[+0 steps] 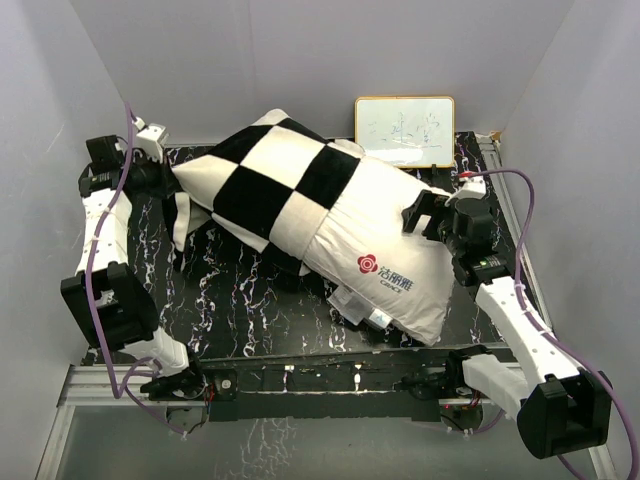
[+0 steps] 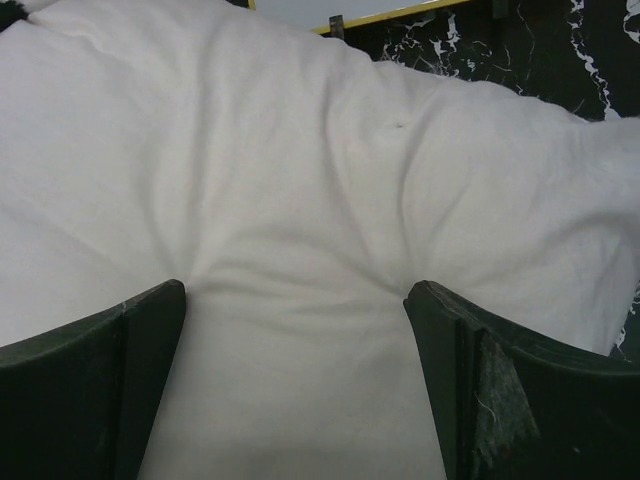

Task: Remove the pillowcase from the pillow
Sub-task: Remove the pillow from the pillowcase.

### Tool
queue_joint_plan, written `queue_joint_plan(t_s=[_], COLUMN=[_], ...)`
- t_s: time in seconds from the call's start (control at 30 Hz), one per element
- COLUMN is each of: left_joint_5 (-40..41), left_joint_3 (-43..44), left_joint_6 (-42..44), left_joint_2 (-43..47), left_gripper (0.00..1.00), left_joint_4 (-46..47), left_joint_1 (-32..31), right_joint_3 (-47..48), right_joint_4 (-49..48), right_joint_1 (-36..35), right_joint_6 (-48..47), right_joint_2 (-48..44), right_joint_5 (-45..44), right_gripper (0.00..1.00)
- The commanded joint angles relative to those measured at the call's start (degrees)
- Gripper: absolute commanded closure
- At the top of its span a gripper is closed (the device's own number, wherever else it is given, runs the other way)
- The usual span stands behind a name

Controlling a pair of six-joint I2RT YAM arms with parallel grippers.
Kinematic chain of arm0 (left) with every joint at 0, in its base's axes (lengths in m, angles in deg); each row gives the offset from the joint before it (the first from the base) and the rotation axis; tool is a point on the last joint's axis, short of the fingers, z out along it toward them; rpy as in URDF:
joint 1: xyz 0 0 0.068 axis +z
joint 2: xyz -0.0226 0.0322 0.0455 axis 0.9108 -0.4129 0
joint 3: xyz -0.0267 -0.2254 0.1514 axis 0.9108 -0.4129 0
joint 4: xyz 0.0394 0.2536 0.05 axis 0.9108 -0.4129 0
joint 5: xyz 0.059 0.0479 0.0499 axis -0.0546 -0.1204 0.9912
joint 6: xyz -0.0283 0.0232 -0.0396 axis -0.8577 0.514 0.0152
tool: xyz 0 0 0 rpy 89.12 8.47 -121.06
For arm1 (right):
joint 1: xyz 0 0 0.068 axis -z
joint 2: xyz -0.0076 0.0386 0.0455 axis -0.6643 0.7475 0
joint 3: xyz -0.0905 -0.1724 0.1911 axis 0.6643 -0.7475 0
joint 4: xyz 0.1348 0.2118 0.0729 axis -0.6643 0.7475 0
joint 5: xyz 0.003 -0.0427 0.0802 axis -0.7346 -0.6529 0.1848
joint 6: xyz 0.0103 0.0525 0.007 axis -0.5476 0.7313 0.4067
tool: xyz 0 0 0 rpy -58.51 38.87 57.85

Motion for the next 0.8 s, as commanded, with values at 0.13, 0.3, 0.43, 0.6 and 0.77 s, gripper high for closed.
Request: queue_joint_plan(t_s=[0.13, 0.3, 0.43, 0.6, 0.77], left_joint_5=[9.4, 9.8, 11.6, 9.8, 7.6], left_joint_3=[19.2, 22.9, 24.9, 27.8, 25.8], left_joint_6=[-8.7, -5.9, -3.7, -3.7, -3.2], left_joint_2=[-6.1, -7.6, -8.7, -9.5, -5.8], left_gripper=[1.00, 1.00, 1.00, 1.00, 1.00], left_joint_4=[8.4, 6.7, 5.6, 0.5, -0.1], left_joint_1=[0.6, 0.5, 0.5, 0.1, -0.6], right_joint_3=[4.3, 1.5, -2.7, -4.2, 2.4], right_joint_4=[6.9, 3.3, -0.8, -6.6, -6.5], right_joint_1=[-14.9, -27.9, -37.0, -49.1, -60.6], right_joint_6=[-15.9, -26.0, -35.1, -42.4, -48.5], right_joint_2=[0.1, -1.8, -5.5, -7.9, -2.9], right_joint_5=[1.2, -6.6, -11.6, -24.8, -33.9], right_gripper=[0.02, 0.02, 0.02, 0.01, 0.01])
